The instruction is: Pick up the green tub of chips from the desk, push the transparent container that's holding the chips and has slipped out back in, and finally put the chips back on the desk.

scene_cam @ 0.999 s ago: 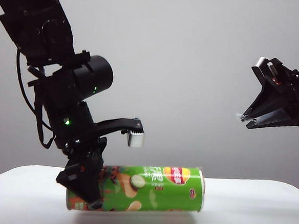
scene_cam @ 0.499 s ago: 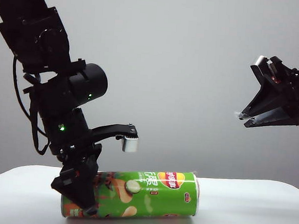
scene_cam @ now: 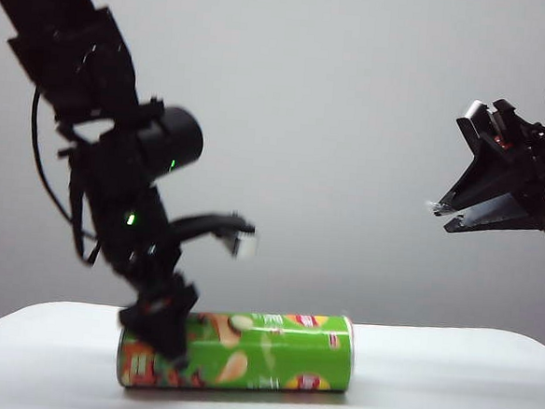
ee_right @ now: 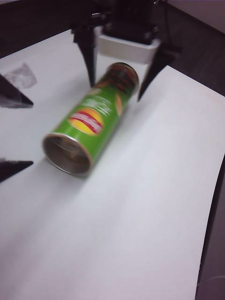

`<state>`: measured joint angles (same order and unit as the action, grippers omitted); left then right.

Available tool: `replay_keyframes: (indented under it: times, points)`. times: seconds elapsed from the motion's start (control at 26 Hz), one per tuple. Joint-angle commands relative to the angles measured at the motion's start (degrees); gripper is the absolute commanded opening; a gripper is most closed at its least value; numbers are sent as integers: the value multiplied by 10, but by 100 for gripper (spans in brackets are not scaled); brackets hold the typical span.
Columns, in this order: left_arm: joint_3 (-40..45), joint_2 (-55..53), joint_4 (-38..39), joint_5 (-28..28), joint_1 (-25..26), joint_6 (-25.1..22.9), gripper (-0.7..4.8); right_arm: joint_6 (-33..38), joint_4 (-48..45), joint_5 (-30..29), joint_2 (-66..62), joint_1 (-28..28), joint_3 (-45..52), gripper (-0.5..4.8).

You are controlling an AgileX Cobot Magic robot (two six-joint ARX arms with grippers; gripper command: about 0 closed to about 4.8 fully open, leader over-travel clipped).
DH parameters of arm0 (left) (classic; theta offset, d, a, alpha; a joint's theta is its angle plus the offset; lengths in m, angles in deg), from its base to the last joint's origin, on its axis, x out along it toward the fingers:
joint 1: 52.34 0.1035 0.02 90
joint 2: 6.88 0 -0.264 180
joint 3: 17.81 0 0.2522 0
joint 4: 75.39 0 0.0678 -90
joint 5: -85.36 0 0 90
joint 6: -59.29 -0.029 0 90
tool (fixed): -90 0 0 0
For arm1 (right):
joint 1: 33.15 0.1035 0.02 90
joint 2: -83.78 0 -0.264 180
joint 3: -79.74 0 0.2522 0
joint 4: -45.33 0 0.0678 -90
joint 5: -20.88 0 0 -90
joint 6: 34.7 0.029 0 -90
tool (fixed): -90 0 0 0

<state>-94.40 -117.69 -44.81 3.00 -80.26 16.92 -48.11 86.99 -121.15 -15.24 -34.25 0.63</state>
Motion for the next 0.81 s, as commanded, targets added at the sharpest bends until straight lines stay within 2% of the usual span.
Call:
replay_keyframes:
  times: [0.04,0.08,0.12,0.19,0.35,0.5,0.58,0.69,0.81]
  points:
    - [-23,30,26,1,-7,47,479,-1,11,8,3,5,-2,134]
    - [-27,38,29,1,-7,50,479,-1,13,12,3,7,-2,133]
    - [-28,49,34,0,-9,50,479,-2,16,11,3,7,-2,96]
    - [-28,67,39,0,-13,49,479,-5,20,11,4,13,-2,-11]
    - [-28,108,60,-16,-15,49,479,-5,26,7,9,23,-3,-6]
    - [-28,158,120,-41,-15,57,479,-12,64,7,28,31,-3,-6]
    - [-28,188,168,-54,-14,59,479,-35,105,20,48,38,-3,-6]
    - [-28,241,284,-55,-12,69,479,-49,178,80,92,57,-2,-6]
    - [-26,277,345,-70,-12,107,479,-49,215,82,137,66,-1,-6]
